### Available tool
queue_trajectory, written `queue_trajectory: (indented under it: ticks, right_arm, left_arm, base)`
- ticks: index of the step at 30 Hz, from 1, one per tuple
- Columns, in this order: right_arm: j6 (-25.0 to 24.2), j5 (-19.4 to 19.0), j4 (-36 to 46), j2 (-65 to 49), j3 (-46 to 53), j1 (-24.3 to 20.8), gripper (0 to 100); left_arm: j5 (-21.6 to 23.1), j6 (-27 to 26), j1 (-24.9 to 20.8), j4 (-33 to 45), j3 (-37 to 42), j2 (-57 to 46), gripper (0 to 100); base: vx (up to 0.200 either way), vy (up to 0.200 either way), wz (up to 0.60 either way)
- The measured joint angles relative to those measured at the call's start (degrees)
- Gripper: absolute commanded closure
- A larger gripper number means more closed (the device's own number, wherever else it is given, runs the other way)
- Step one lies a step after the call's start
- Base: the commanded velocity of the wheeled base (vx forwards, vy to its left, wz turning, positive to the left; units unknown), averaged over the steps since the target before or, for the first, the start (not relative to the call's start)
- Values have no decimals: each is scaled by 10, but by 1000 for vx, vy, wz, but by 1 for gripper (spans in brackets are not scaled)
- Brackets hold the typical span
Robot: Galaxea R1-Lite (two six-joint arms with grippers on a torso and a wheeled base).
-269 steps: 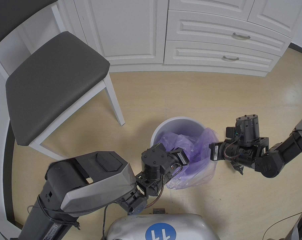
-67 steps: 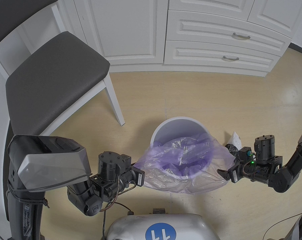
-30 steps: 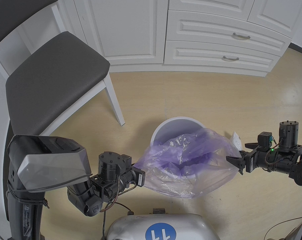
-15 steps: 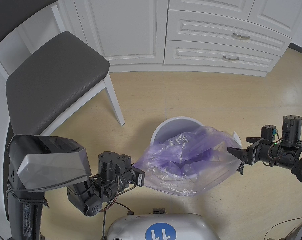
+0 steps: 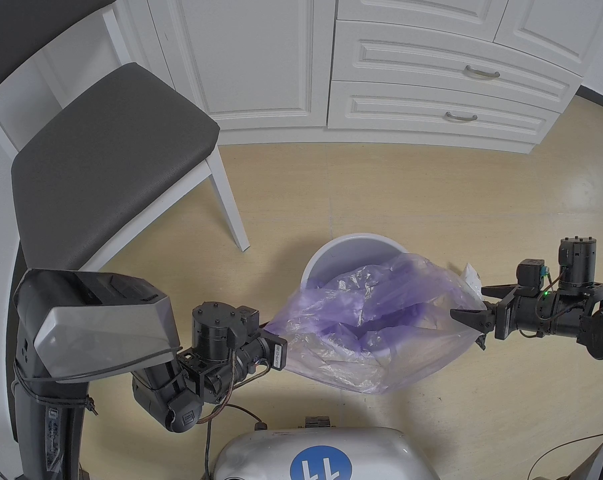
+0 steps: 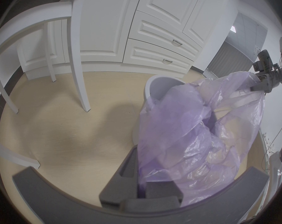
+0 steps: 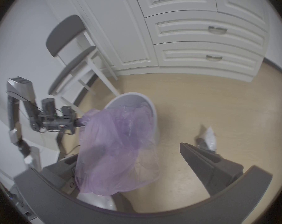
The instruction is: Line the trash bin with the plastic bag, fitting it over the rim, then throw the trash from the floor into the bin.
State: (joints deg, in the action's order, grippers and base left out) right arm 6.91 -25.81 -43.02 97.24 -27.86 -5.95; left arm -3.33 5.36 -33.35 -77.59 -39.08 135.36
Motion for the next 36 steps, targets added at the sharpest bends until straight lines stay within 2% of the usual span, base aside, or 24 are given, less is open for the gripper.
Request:
queue_trajectory:
  ticks: [5, 8, 14, 16, 21, 31, 36]
  right_arm:
    - [-14, -165, -1, 17, -5, 54, 0]
    - [-20, -245, -3, 33, -11, 100, 0]
    - [-24, -331, -8, 93, -30, 169, 0]
    - [-24, -348, -16, 111, -36, 184, 0]
    - [-27, -360, -56, 141, -35, 202, 0]
    - [-28, -362, -59, 150, -30, 215, 0]
    - [-31, -382, -58, 139, -27, 221, 0]
  left_arm:
    - [0, 0, 4, -1, -2, 0, 100]
    - [0, 0, 6, -1, -3, 0, 100]
    - [0, 0, 15, -2, -6, 0, 100]
    - [1, 0, 20, -2, -7, 1, 100]
    - [4, -1, 35, -1, -10, 2, 100]
    - [5, -1, 50, 0, -13, 1, 100]
    - [5, -1, 52, 0, -14, 0, 100]
  base:
    - [0, 0, 0]
    - [0, 0, 0]
    - [0, 0, 0]
    - [0, 0, 0]
    - [0, 0, 0]
    - [0, 0, 0]
    - [0, 0, 0]
